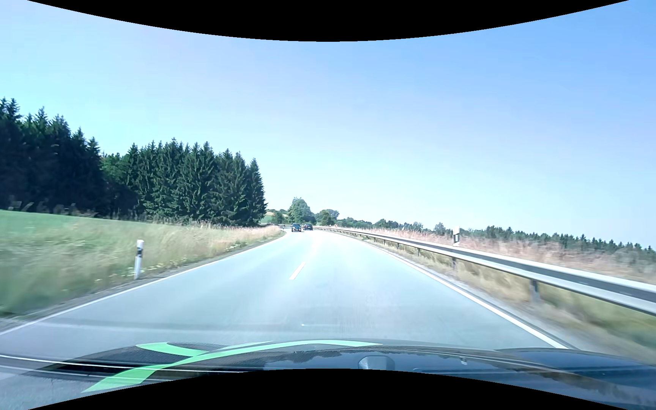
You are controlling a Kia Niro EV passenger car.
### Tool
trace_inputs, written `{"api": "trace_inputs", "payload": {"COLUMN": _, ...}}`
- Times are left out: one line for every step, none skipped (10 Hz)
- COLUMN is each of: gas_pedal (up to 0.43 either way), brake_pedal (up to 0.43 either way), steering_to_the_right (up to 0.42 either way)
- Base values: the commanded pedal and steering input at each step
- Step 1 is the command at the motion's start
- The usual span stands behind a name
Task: Follow the waypoints while adhering to traffic rules and regulations
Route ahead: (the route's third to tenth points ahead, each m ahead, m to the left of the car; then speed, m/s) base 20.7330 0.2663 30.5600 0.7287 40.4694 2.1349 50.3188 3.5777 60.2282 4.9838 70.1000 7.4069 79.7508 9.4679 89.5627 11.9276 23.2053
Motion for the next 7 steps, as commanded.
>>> {"api": "trace_inputs", "payload": {"gas_pedal": 0.441, "brake_pedal": 0.000, "steering_to_the_right": -0.018}}
{"api": "trace_inputs", "payload": {"gas_pedal": 0.441, "brake_pedal": 0.000, "steering_to_the_right": -0.019}}
{"api": "trace_inputs", "payload": {"gas_pedal": 0.441, "brake_pedal": 0.000, "steering_to_the_right": -0.019}}
{"api": "trace_inputs", "payload": {"gas_pedal": 0.441, "brake_pedal": 0.000, "steering_to_the_right": -0.020}}
{"api": "trace_inputs", "payload": {"gas_pedal": 0.449, "brake_pedal": 0.000, "steering_to_the_right": -0.022}}
{"api": "trace_inputs", "payload": {"gas_pedal": 0.449, "brake_pedal": 0.000, "steering_to_the_right": -0.023}}
{"api": "trace_inputs", "payload": {"gas_pedal": 0.449, "brake_pedal": 0.000, "steering_to_the_right": -0.023}}
